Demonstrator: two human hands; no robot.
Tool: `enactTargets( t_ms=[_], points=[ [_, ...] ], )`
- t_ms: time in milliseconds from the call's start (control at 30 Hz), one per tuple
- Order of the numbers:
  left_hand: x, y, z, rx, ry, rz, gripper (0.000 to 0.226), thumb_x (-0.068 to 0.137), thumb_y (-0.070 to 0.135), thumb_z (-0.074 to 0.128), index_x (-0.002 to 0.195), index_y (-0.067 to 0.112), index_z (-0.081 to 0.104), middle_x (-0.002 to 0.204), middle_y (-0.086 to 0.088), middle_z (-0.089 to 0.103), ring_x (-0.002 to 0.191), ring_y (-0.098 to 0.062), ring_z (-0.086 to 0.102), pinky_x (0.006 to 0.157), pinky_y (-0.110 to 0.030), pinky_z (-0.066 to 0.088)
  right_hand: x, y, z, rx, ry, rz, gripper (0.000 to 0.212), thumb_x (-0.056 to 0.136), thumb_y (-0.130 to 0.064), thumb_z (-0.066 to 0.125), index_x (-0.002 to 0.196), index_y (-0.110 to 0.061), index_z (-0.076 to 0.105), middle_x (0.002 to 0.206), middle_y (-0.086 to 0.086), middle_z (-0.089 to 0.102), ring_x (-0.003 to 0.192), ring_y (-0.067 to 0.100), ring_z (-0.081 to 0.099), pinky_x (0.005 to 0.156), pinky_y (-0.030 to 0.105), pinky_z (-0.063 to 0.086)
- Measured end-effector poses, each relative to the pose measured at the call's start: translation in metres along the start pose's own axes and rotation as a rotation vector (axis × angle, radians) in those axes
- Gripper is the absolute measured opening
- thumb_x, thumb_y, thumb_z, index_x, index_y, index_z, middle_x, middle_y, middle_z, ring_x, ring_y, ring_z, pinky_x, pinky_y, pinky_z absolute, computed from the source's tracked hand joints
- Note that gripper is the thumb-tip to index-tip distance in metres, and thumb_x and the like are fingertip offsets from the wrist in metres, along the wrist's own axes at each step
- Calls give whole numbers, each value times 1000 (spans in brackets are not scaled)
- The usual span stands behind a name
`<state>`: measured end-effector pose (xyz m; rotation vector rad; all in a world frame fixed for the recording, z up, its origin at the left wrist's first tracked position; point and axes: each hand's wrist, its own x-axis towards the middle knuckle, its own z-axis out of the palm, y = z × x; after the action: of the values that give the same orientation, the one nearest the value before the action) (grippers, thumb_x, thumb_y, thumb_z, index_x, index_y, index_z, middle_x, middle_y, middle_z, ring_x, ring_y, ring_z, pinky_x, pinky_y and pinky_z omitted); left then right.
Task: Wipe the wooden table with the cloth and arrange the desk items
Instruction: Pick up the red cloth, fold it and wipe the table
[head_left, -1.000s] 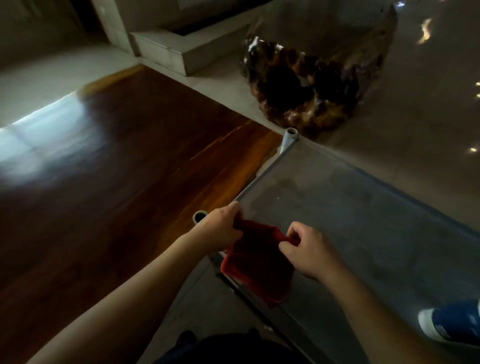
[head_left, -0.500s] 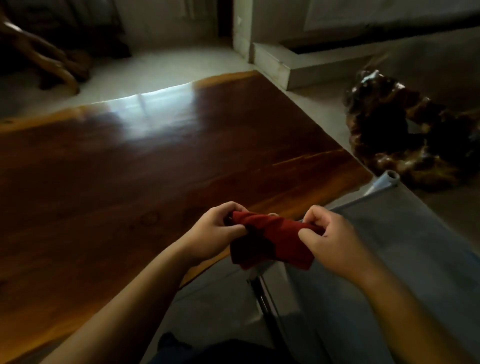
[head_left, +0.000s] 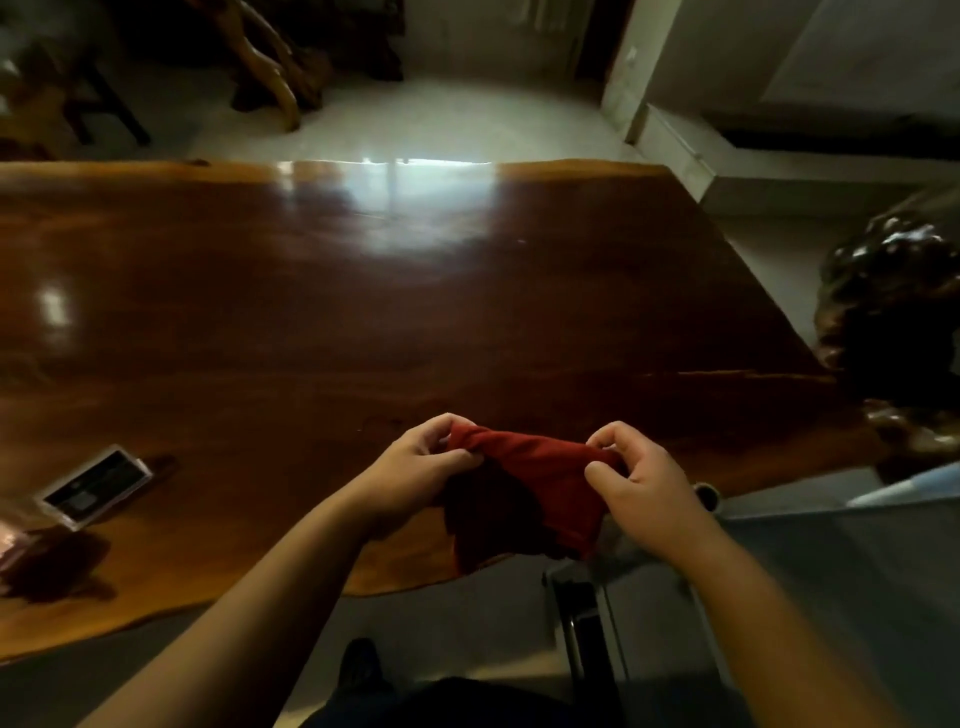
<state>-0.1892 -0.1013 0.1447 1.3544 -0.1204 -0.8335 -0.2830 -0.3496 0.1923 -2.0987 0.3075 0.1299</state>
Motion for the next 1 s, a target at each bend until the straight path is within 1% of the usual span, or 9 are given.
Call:
enactTargets(
  t_ms=[133,367,533,667,733,767,800,867,1000],
  points=[
    [-1,-3,-52,-31,39,-60,17,95,10,63,112,11,65,100,-9,73,93,-27,72,75,-36,57,25,-15,46,11,-32,36,22,95,-21,61,87,-41,62,84,5,70,75,24,71,63,51,62],
    [22,-19,-111,7,58,-182,22,96,16,63,118,16,64,104,-9,73,96,-26,71,87,-47,55,65,-7,102,96,-12,158,19,98,-18,60,94,-35,67,92,4,74,82,20,73,71,48,63],
    [54,-28,-114,34,111,-276,23,98,12,60,121,9,61,108,-16,70,93,-26,68,74,-36,54,96,13,111,134,23,232,11,99,-18,62,102,-28,68,100,4,73,84,14,74,69,36,63],
    [96,-38,-102,42,168,-300,12,97,5,60,107,10,62,91,-9,71,63,-10,71,50,-21,52,138,40,101,133,45,304,14,98,-15,64,102,-27,70,101,5,71,85,15,73,68,34,63],
    [118,-44,-96,47,212,-303,11,95,5,62,104,12,63,94,-12,72,69,-13,72,57,-28,57,160,55,94,136,56,337,16,96,-10,65,100,-25,71,100,7,72,85,18,73,69,35,63],
    [129,-46,-92,61,235,-303,12,94,6,64,104,12,64,100,-17,73,78,-20,73,69,-37,61,172,62,91,139,57,352,16,96,-9,66,99,-24,71,99,8,72,83,19,74,68,34,62],
    [140,-48,-89,90,262,-306,13,93,7,66,105,12,65,106,-21,72,89,-29,73,82,-49,60,183,69,88,137,54,367,16,95,-8,66,99,-23,71,99,9,73,82,19,74,67,33,62],
    [163,-51,-86,165,311,-317,16,90,14,70,106,15,67,112,-23,71,101,-40,69,91,-59,53,206,82,84,112,51,383,17,94,-6,65,98,-22,70,98,10,74,83,21,74,69,37,63],
    [201,-54,-84,385,338,-282,27,88,27,73,113,23,65,114,-6,69,95,-23,71,84,-43,60,245,104,84,24,114,409,18,90,-9,66,105,-21,65,110,8,70,91,22,70,78,40,60]
  ],
)
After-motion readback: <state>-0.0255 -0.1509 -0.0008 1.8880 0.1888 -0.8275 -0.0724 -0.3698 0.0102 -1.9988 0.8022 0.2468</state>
